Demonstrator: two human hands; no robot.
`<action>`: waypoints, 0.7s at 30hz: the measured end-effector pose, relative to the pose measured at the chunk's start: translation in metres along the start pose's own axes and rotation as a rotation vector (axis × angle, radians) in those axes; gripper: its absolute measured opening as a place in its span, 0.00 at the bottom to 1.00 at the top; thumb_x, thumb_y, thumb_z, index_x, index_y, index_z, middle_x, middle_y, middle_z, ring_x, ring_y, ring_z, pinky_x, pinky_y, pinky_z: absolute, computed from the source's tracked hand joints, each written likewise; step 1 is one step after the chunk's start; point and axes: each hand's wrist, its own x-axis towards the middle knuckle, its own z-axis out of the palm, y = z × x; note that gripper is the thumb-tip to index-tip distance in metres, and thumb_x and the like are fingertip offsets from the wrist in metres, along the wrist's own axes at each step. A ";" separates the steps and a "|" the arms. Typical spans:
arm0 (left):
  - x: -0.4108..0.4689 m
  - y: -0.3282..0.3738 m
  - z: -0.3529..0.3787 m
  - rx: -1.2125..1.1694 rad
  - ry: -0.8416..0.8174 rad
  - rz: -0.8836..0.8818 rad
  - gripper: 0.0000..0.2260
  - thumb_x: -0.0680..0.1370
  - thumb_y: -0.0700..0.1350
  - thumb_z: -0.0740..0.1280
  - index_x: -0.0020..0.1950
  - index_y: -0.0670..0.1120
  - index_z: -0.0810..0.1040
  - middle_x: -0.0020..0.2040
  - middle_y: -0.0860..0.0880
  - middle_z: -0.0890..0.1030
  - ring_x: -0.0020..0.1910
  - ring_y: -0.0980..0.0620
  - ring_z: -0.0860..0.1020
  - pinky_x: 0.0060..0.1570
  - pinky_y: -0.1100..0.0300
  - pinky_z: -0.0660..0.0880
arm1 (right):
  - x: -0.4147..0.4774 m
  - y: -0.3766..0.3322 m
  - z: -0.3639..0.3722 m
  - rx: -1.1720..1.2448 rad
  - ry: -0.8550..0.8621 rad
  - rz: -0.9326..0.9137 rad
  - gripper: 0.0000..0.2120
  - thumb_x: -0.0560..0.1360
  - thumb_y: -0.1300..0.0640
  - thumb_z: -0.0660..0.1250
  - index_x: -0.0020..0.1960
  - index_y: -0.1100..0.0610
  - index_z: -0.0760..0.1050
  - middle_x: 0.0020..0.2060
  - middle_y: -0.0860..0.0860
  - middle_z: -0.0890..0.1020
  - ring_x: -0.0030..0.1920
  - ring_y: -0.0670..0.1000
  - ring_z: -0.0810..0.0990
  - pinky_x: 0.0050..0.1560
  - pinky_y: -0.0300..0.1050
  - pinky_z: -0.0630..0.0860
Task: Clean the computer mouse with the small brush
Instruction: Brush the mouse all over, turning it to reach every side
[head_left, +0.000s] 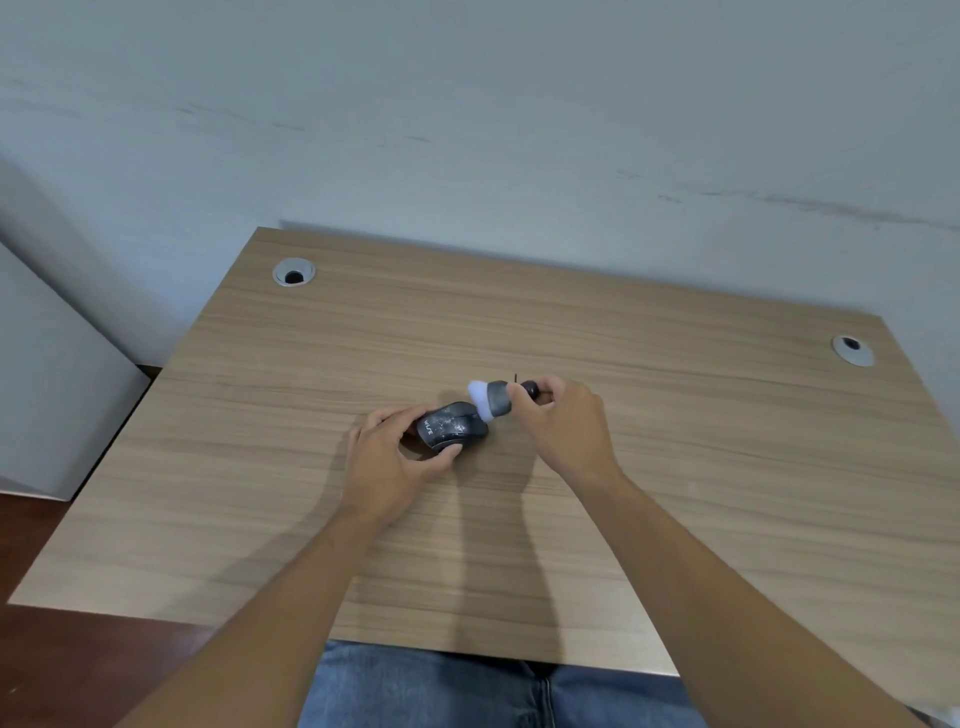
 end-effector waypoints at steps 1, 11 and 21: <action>0.000 0.000 0.000 0.000 -0.006 -0.007 0.25 0.71 0.59 0.84 0.67 0.63 0.85 0.55 0.70 0.75 0.60 0.77 0.70 0.68 0.61 0.61 | -0.002 -0.004 0.000 0.025 -0.036 -0.016 0.13 0.78 0.47 0.73 0.39 0.54 0.82 0.27 0.44 0.78 0.28 0.44 0.73 0.30 0.34 0.68; 0.000 0.002 -0.002 0.001 -0.016 -0.004 0.25 0.71 0.59 0.84 0.68 0.63 0.84 0.53 0.70 0.76 0.61 0.61 0.75 0.70 0.61 0.62 | 0.000 -0.002 0.007 -0.209 -0.007 -0.067 0.13 0.79 0.44 0.68 0.46 0.53 0.82 0.38 0.48 0.85 0.42 0.53 0.82 0.43 0.49 0.78; -0.001 0.001 -0.002 0.030 -0.017 0.029 0.26 0.71 0.58 0.84 0.68 0.61 0.84 0.53 0.73 0.75 0.61 0.60 0.74 0.69 0.61 0.59 | 0.008 -0.005 0.010 -0.228 -0.062 -0.005 0.15 0.78 0.40 0.65 0.41 0.51 0.76 0.39 0.49 0.87 0.43 0.55 0.83 0.39 0.50 0.74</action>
